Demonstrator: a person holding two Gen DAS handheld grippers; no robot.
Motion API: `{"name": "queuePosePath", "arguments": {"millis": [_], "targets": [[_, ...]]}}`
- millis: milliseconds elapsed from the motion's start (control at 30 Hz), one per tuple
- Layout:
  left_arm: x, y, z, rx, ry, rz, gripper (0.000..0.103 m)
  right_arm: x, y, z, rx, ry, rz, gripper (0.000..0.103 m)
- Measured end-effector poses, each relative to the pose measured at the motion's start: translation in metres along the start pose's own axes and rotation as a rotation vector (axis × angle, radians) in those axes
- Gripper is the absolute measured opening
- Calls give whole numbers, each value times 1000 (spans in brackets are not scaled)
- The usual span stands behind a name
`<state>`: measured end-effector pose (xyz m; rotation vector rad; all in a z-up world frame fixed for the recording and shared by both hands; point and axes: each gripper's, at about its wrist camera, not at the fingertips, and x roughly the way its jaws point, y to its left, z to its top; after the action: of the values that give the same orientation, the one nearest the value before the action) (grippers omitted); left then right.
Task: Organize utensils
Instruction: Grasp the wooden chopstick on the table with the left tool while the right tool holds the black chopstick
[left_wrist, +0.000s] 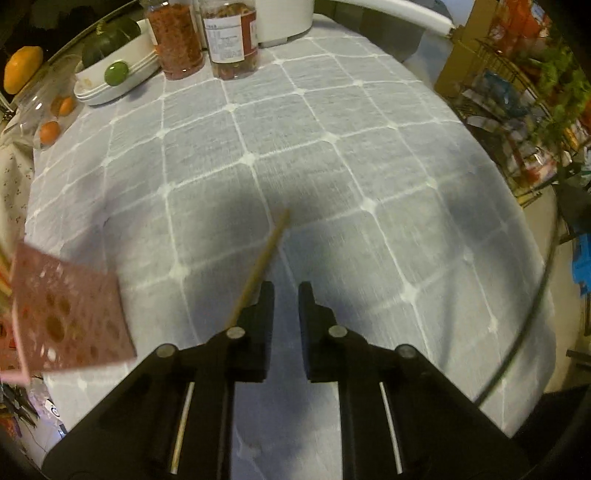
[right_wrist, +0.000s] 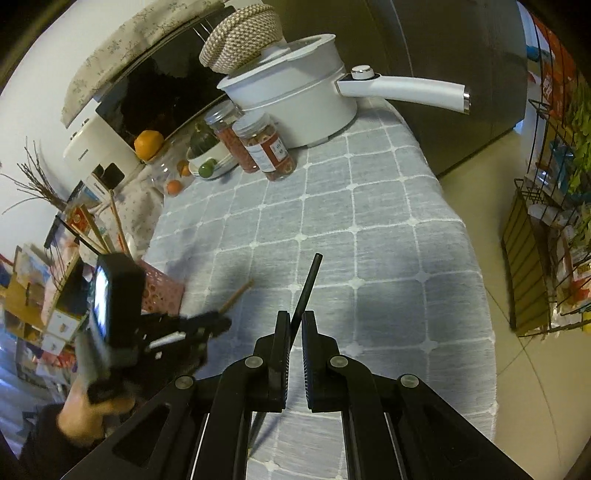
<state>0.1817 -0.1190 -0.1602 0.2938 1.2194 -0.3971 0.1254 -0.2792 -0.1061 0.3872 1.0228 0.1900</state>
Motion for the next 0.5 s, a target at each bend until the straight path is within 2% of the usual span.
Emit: {"name": "queuePosePath", "arguments": {"millis": [233, 367, 500], "targets": [[19, -2, 17, 6, 13, 52, 14, 8, -9, 1, 0, 27, 1, 6], [19, -3, 23, 10, 18, 76, 14, 10, -13, 2, 4, 34, 2, 6], [7, -8, 31, 18, -15, 66, 14, 11, -14, 1, 11, 37, 4, 7]]}}
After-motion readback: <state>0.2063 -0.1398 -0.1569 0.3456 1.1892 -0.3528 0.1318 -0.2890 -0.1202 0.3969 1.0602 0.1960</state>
